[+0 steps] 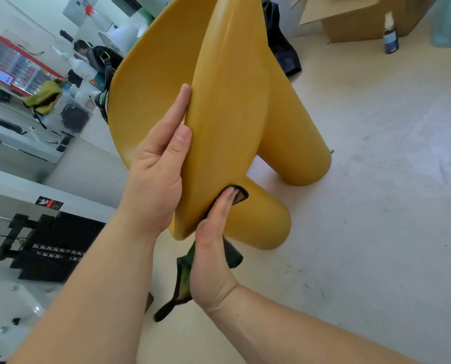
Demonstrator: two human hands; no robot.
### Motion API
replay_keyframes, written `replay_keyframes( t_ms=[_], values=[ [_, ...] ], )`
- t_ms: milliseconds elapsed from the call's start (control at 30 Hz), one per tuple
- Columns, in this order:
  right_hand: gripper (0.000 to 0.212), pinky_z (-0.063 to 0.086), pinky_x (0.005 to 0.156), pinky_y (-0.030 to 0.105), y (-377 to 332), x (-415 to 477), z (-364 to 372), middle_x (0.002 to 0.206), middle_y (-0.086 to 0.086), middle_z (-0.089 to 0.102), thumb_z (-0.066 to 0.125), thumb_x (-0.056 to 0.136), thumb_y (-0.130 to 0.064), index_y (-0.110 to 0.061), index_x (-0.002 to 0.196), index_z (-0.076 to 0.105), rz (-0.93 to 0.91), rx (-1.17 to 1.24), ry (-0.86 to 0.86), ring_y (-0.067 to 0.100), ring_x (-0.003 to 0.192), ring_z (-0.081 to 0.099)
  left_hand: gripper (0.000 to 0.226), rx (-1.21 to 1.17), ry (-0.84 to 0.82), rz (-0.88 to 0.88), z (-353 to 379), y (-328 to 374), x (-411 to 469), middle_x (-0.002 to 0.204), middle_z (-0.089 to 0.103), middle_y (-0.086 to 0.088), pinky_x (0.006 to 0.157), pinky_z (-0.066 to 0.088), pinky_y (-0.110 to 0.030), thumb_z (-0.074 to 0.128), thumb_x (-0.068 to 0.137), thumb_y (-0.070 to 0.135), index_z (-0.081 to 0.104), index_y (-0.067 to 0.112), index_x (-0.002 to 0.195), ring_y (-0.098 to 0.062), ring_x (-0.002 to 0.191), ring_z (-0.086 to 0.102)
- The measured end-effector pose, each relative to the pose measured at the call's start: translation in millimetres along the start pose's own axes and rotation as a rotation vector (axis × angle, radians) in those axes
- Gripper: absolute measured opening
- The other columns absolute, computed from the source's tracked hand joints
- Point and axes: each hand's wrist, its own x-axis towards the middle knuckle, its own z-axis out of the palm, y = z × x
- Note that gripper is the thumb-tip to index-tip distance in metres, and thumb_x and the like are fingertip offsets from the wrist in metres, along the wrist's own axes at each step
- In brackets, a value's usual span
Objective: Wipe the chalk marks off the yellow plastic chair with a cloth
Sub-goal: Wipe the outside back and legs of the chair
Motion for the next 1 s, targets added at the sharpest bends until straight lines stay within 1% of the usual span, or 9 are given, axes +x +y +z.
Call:
replay_keyframes(
  t_ms=[100,200,333,400,500,667,767,867,1000],
  values=[
    [0.082,-0.002,0.128,0.045,23.4,22.7,-3.5,0.162,-0.024,-0.016,0.025,0.086,-0.084,-0.043,0.148,-0.011,-0.026,0.015,0.069,0.004,0.154,-0.017,0.037,0.065,-0.012,-0.006,-5.7,-3.2,-5.7,0.141,0.054,0.015,0.113,0.036,-0.035,0.045,0.101,0.022,0.051,0.033,0.136,-0.006,0.134,0.045],
    [0.085,-0.008,0.127,0.044,23.3,48.8,-16.5,0.162,-0.023,-0.018,0.021,0.088,-0.083,-0.037,0.152,-0.010,-0.102,-0.083,0.152,0.009,0.155,-0.021,0.037,0.115,0.026,-0.029,-13.8,-9.0,-20.5,0.134,0.060,0.012,0.111,0.038,-0.036,0.051,0.098,0.021,0.053,0.030,0.134,-0.006,0.130,0.049],
    [0.078,-0.007,0.126,0.053,39.0,18.0,-7.3,0.168,-0.008,-0.024,0.026,0.097,-0.060,-0.029,0.157,-0.013,-0.277,-0.282,0.044,0.021,0.156,-0.022,0.035,0.145,0.068,-0.033,-19.9,-3.8,-25.7,0.119,0.068,-0.003,0.105,0.046,-0.044,0.060,0.094,0.021,0.061,0.029,0.128,-0.015,0.115,0.061],
    [0.086,-0.008,0.126,0.053,51.0,-12.0,1.0,0.168,-0.005,-0.026,0.013,0.096,-0.078,-0.028,0.159,-0.018,-0.339,-0.351,-0.066,0.028,0.155,-0.024,0.037,0.131,0.065,-0.049,-21.6,-2.1,-23.9,0.113,0.071,0.000,0.097,0.051,-0.037,0.061,0.089,0.025,0.063,0.029,0.126,-0.014,0.107,0.063],
    [0.090,-0.006,0.124,0.061,52.9,-20.3,-1.3,0.168,-0.005,-0.026,0.006,0.092,-0.082,-0.028,0.160,-0.018,-0.356,-0.411,-0.122,0.031,0.154,-0.025,0.035,0.119,0.047,-0.043,-22.0,-4.5,-23.9,0.109,0.072,0.009,0.087,0.053,-0.026,0.059,0.090,0.024,0.063,0.032,0.124,-0.008,0.103,0.064],
    [0.093,-0.008,0.123,0.062,5.7,34.5,-15.7,0.170,-0.001,-0.018,0.000,0.092,-0.079,-0.016,0.160,-0.007,-0.520,-0.492,0.012,0.029,0.155,-0.023,0.037,0.089,0.011,-0.030,-23.1,-5.9,-25.8,0.084,0.069,0.019,0.075,0.049,-0.014,0.055,0.096,0.008,0.061,0.031,0.125,0.004,0.081,0.062],
    [0.094,-0.008,0.125,0.057,-3.7,46.1,-14.0,0.171,0.005,-0.012,0.001,0.093,-0.078,-0.013,0.161,-0.004,-0.530,-0.512,0.081,0.028,0.156,-0.019,0.037,0.045,0.008,-0.050,-22.0,-5.4,-24.8,0.081,0.071,0.018,0.070,0.049,-0.013,0.055,0.096,0.006,0.060,0.027,0.127,0.004,0.077,0.063],
    [0.088,-0.004,0.124,0.062,37.9,0.1,-9.0,0.170,0.005,-0.022,0.013,0.098,-0.072,-0.015,0.160,-0.012,-0.444,-0.572,-0.084,0.030,0.156,-0.021,0.038,0.007,0.027,-0.074,-20.4,-4.0,-25.4,0.091,0.073,0.020,0.070,0.048,-0.011,0.053,0.097,0.005,0.059,0.025,0.128,0.005,0.084,0.064],
    [0.093,-0.004,0.122,0.066,66.9,-27.3,-13.4,0.169,0.003,-0.026,0.004,0.093,-0.080,-0.018,0.160,-0.018,-0.381,-0.631,-0.222,0.032,0.155,-0.023,0.037,0.055,0.030,-0.067,-20.6,-3.9,-27.7,0.084,0.068,0.021,0.074,0.047,-0.011,0.055,0.097,0.009,0.061,0.029,0.128,0.007,0.084,0.060]
  ],
)
